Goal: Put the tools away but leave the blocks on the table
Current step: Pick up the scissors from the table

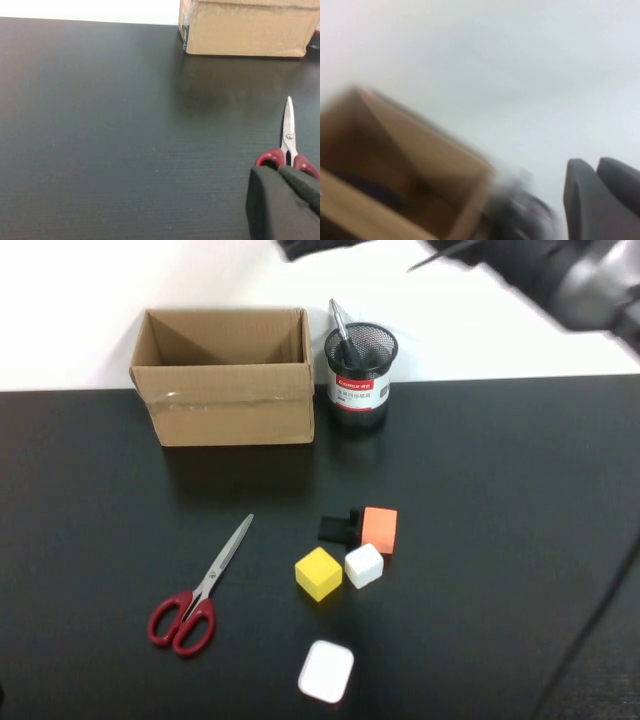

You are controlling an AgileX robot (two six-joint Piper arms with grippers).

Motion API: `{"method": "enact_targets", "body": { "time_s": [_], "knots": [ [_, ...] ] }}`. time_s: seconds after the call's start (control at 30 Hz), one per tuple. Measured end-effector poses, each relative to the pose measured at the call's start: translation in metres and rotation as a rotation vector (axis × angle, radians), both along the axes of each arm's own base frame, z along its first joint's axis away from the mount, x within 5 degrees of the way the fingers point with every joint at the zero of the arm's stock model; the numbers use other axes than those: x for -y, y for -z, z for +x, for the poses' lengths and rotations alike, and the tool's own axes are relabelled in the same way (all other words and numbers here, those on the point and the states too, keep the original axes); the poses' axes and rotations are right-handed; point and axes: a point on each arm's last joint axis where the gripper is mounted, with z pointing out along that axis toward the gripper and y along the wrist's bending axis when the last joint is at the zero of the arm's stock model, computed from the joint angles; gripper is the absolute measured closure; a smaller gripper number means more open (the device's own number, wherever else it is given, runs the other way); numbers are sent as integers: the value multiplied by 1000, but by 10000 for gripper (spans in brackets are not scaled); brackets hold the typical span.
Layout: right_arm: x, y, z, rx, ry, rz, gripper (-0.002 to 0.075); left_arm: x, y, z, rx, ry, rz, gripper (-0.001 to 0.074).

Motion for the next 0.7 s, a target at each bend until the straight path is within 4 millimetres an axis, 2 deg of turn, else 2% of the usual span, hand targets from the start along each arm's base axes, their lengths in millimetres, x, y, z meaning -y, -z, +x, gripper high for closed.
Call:
{"method": "enact_targets", "body": {
  "time_s": [0.1,0.33,0.5,0.7],
  "knots": [
    [15,-9,-20,-79,-12,-90,733,0,0,0,0,0,0,739],
    [48,-23,-67,-136,-25,-62,733,0,0,0,-1,0,-6,739],
    [69,-15,-96,-168,-10,-17,733,0,0,0,0,0,0,739],
    [94,15,-131,-230,-19,-34,733,0,0,0,-1,0,-6,739]
  ]
}}
